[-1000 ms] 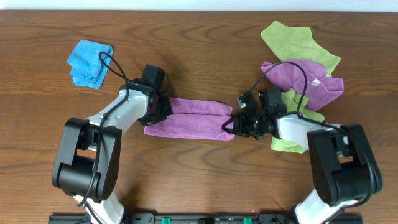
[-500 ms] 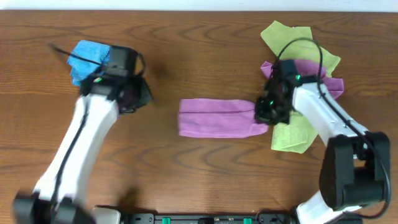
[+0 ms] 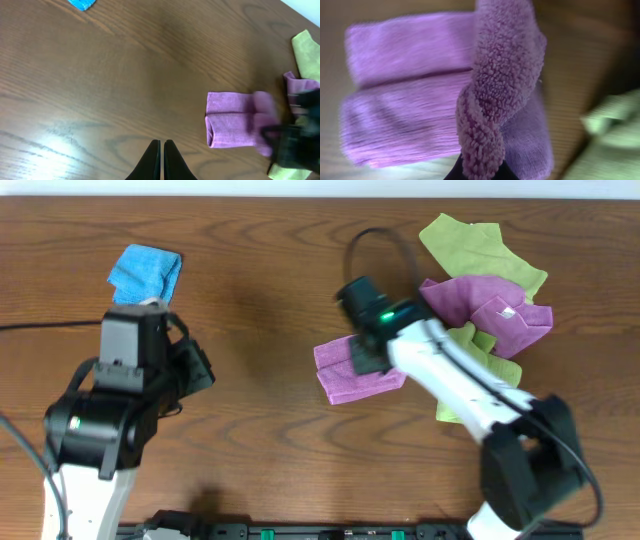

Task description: Fold the cloth

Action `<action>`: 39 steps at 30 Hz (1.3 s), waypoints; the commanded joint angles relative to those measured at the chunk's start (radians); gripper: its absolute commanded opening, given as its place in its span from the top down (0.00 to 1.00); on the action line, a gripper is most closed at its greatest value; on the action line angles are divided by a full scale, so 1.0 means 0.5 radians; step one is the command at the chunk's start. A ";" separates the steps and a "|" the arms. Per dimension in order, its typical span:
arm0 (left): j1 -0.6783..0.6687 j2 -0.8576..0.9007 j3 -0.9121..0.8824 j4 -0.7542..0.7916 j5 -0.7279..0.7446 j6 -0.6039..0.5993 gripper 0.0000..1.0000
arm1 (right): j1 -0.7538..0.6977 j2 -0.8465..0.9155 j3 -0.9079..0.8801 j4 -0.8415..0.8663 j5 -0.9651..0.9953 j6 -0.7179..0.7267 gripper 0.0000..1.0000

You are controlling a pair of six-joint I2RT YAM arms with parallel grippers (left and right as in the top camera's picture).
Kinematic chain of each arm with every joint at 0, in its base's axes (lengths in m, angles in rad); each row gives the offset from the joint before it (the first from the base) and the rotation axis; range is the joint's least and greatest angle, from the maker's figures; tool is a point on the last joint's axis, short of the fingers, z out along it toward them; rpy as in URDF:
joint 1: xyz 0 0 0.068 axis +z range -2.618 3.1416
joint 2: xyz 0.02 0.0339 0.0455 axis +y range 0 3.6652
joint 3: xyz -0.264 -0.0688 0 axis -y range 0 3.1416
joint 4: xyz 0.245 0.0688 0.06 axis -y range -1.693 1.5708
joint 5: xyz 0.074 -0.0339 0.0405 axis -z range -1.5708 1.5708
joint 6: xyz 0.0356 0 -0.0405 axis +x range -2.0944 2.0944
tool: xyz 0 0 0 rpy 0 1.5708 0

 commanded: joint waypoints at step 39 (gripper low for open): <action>0.006 0.240 -0.127 0.050 -0.011 0.043 0.84 | -0.084 0.040 0.613 -0.296 -0.967 -0.327 0.99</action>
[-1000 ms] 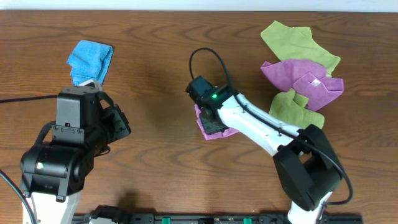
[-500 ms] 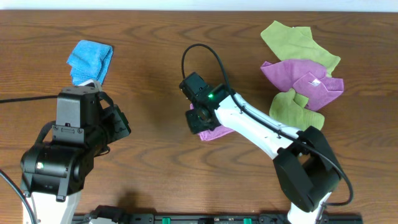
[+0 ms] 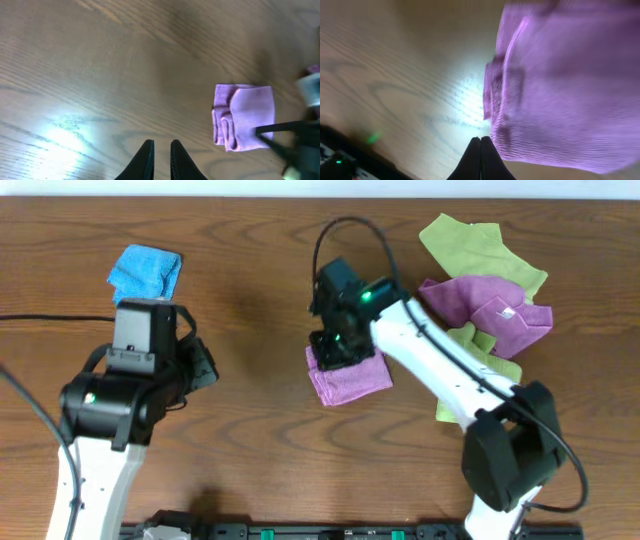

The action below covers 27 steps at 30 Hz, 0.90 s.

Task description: Fold the cloth

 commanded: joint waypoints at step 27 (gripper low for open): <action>-0.446 0.797 -0.819 1.590 0.846 -0.224 0.05 | -0.560 -0.109 -0.629 0.385 0.452 0.200 0.98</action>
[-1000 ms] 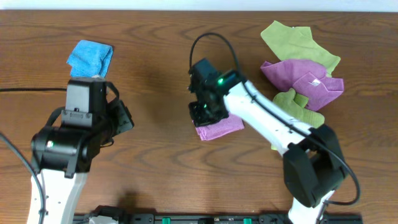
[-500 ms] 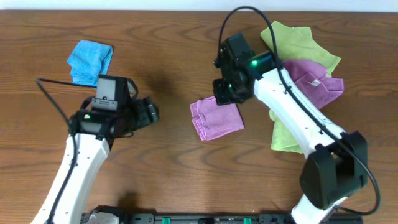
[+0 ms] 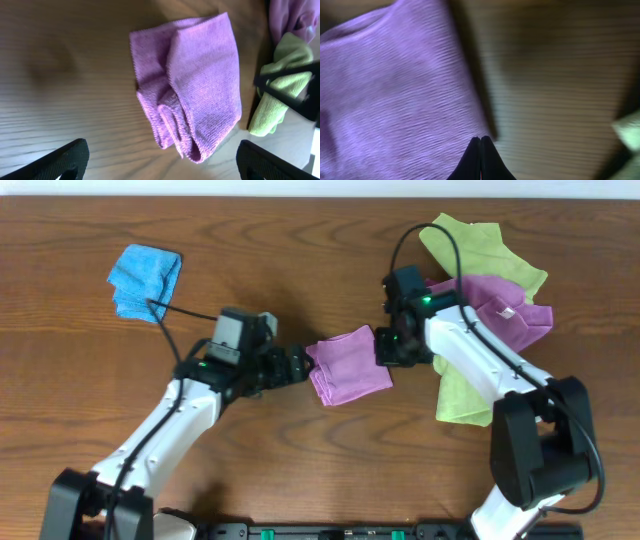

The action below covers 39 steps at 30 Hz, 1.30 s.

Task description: Fold the cloth

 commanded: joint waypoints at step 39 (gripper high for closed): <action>-0.154 0.627 -0.007 0.433 0.285 -0.494 0.84 | 0.020 0.411 -0.002 0.228 -0.428 0.139 0.99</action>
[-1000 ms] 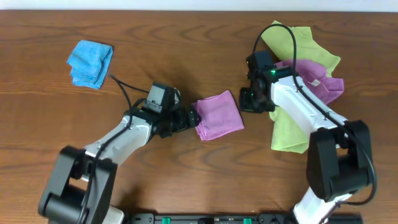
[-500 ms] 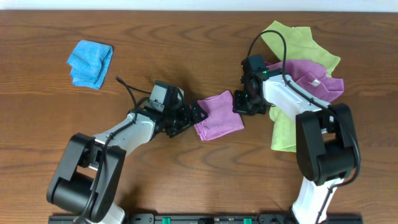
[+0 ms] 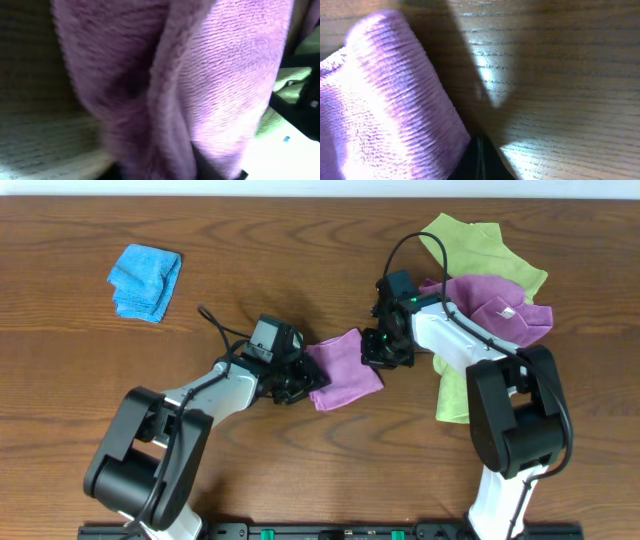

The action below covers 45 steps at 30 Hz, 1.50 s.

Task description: Fold the cloth

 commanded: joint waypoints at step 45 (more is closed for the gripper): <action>1.661 -0.235 0.349 0.949 -0.042 -0.379 0.94 | -0.086 -0.531 0.039 -0.686 -0.063 -0.331 0.98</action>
